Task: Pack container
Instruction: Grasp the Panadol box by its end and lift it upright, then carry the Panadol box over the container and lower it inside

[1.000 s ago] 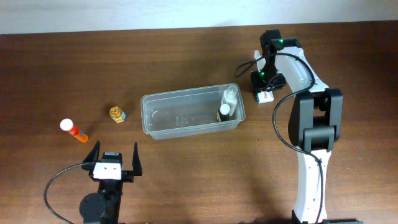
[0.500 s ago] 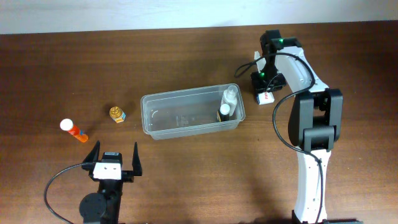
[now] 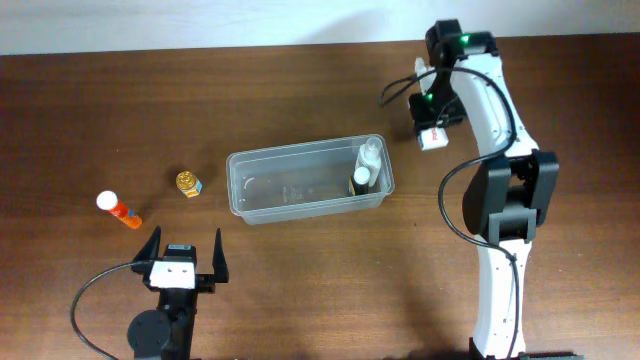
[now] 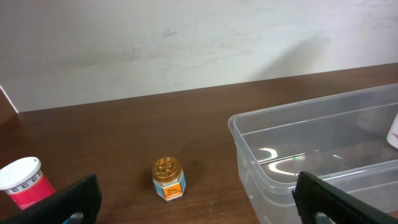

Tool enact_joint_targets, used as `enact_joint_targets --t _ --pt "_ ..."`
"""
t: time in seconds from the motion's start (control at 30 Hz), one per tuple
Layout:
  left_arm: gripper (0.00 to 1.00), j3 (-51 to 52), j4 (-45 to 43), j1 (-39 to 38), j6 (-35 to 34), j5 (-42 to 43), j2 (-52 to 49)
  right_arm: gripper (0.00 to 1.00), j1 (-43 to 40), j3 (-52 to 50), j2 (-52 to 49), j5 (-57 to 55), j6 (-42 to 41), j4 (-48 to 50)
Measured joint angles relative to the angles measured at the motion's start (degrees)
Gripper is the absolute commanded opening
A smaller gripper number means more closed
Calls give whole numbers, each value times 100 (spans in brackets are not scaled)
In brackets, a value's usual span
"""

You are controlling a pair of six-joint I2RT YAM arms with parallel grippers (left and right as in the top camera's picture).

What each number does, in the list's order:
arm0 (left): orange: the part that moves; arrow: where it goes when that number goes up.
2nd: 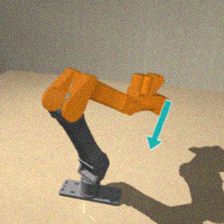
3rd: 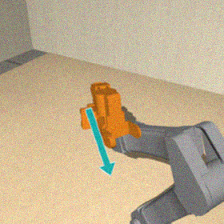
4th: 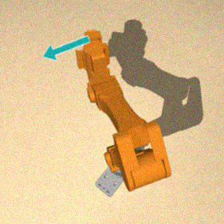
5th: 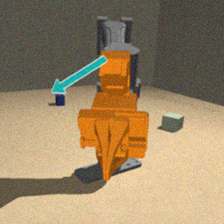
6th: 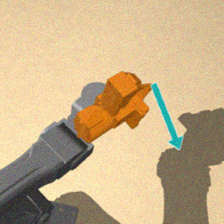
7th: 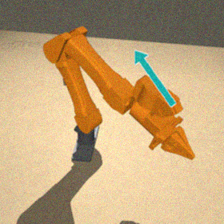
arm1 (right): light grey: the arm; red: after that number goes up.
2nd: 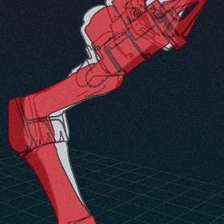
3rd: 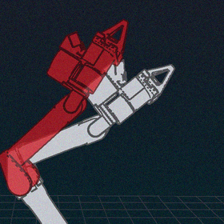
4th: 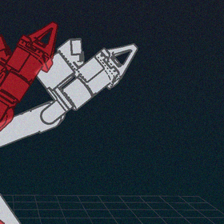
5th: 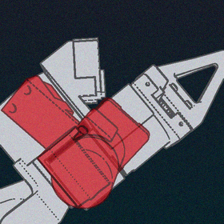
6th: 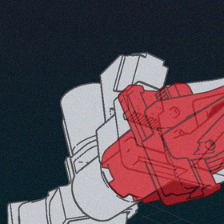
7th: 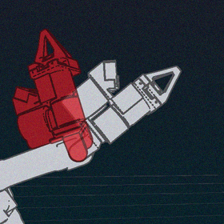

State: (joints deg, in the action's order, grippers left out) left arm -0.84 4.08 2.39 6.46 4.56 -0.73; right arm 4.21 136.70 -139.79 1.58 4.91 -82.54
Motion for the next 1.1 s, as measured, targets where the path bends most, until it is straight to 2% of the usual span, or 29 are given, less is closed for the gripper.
enact_joint_targets --t 0.23,0.43,0.8,1.1 --pt "99 0 0 0 0 0 0 42 131 1491 -4 -2 160 -960" --pt "99 0 0 0 0 0 0 42 752 2319 -4 0 382 -1445" --pt "99 0 0 0 0 0 0 42 2422 2402 -4 22 973 -1445" --pt "99 0 0 0 0 0 0 42 2804 2400 -4 42 1095 -1445"
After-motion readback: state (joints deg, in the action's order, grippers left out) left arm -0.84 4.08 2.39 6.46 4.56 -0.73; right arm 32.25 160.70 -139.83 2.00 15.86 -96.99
